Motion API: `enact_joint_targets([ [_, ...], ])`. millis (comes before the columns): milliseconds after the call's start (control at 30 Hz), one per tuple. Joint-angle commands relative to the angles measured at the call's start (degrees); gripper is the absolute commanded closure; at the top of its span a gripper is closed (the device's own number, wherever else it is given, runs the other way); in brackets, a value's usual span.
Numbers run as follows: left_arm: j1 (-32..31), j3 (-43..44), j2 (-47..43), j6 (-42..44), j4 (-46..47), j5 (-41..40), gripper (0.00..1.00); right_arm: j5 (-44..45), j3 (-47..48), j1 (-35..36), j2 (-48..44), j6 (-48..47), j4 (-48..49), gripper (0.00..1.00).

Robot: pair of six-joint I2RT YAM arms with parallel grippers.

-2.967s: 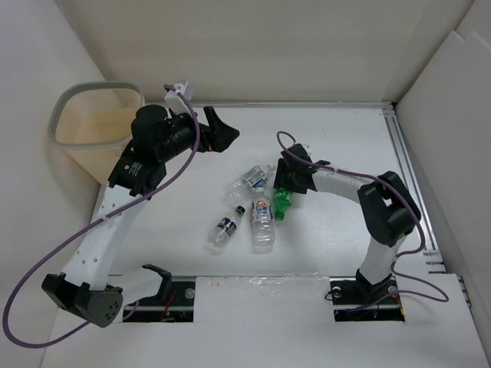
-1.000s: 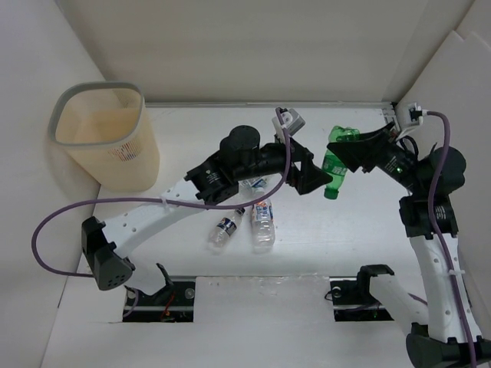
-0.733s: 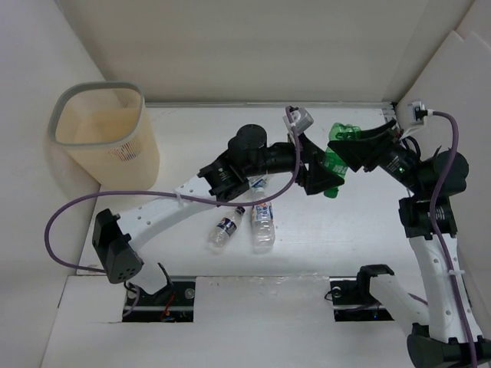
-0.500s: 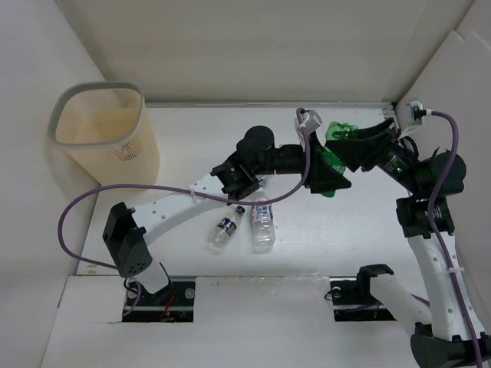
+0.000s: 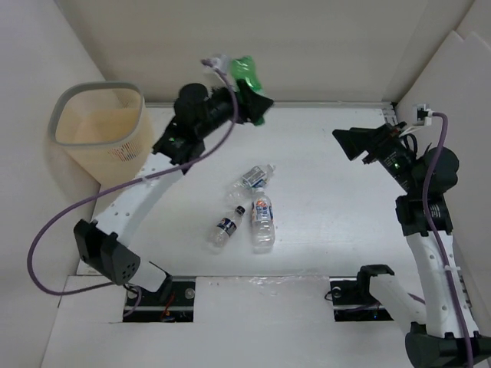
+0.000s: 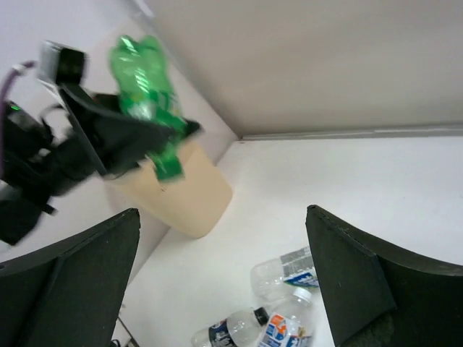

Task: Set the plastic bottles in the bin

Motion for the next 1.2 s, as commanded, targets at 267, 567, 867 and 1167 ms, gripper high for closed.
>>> enact_joint_targets([
  [267, 48.0, 16.4, -6.9, -4.6, -31.3, -18.3, 0.99, 1.1, -1.9, -0.4, 6.6, -4.4, -4.3, 0.0],
  [567, 66.2, 9.8, -4.9, -5.2, -27.4, -1.6, 0.99, 2.2, -1.4, 1.4, 9.8, -6.6, -4.3, 0.0],
  [867, 66.2, 14.6, -2.5, -3.9, -31.3, -4.4, 0.0, 25.6, 6.3, 16.8, 22.5, -12.5, -18.6, 0.0],
  [1167, 43.2, 19.8, -5.9, 4.8, -32.4, -16.6, 0.0, 44.0, 9.6, 30.4, 37.5, 3.0, -18.3, 0.0],
])
